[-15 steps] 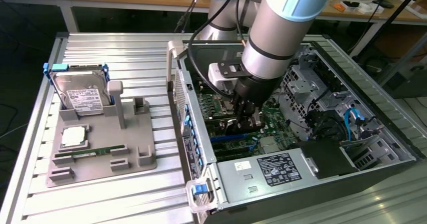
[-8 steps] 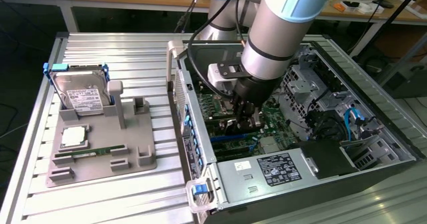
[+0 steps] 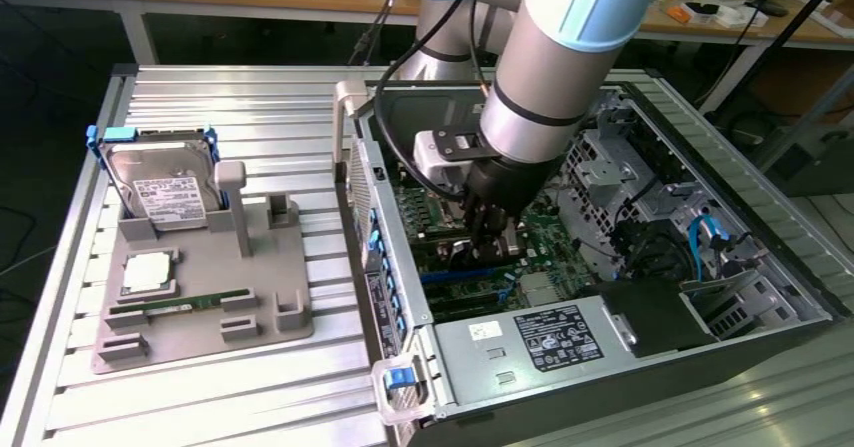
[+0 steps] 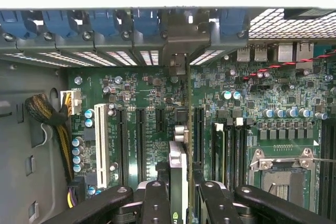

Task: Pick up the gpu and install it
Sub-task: 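Insert the gpu into the slot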

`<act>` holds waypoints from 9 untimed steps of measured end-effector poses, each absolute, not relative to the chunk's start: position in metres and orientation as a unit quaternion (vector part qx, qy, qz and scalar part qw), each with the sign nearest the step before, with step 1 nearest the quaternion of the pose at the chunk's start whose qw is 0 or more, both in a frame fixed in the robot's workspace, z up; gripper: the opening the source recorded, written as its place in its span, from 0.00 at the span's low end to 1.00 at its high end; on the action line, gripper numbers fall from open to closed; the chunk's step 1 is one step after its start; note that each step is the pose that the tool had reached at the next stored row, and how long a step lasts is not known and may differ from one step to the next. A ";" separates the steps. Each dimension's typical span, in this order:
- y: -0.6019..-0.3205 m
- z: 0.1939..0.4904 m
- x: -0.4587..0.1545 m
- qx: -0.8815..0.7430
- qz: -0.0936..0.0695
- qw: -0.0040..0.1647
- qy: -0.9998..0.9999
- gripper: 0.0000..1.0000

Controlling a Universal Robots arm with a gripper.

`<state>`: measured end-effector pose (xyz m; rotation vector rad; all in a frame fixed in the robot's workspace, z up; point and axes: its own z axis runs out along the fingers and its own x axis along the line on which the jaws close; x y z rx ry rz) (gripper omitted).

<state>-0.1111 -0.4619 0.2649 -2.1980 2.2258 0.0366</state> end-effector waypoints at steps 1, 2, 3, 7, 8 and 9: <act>-0.462 0.265 -0.111 -0.703 0.012 0.007 0.711 0.27; -0.462 0.265 -0.111 -0.703 0.012 0.007 0.711 0.27; -0.462 0.265 -0.111 -0.703 0.012 0.007 0.711 0.27; -0.462 0.263 -0.111 -0.703 0.012 0.007 0.711 0.27; -0.462 0.263 -0.111 -0.703 0.012 0.007 0.711 0.27; -0.462 0.263 -0.111 -0.703 0.012 0.007 0.711 0.27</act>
